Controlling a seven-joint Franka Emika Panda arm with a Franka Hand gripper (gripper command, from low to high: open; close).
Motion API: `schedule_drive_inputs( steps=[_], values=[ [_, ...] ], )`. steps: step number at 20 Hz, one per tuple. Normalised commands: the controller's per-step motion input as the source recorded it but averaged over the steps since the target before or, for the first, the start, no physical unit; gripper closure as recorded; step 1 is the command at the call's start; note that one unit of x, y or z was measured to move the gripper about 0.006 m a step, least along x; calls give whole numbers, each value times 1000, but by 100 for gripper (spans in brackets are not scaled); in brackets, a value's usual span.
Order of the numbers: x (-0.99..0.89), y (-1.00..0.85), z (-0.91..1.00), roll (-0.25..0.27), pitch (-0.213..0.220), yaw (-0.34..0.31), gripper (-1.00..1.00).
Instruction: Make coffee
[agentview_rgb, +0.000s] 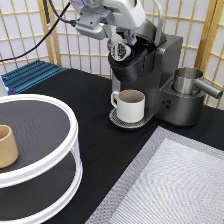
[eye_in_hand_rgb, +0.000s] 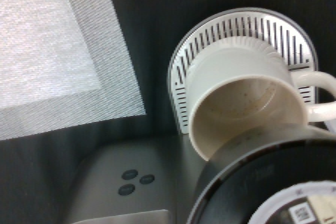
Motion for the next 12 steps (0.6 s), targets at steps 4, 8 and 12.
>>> schedule_drive_inputs(
  steps=[4, 8, 12],
  values=[
    [116, -55, -22, 23, 3, 28, -100],
    [25, -59, -44, 6, 29, 46, -100],
    [16, -40, -121, 6, 34, 82, -100]
  ],
)
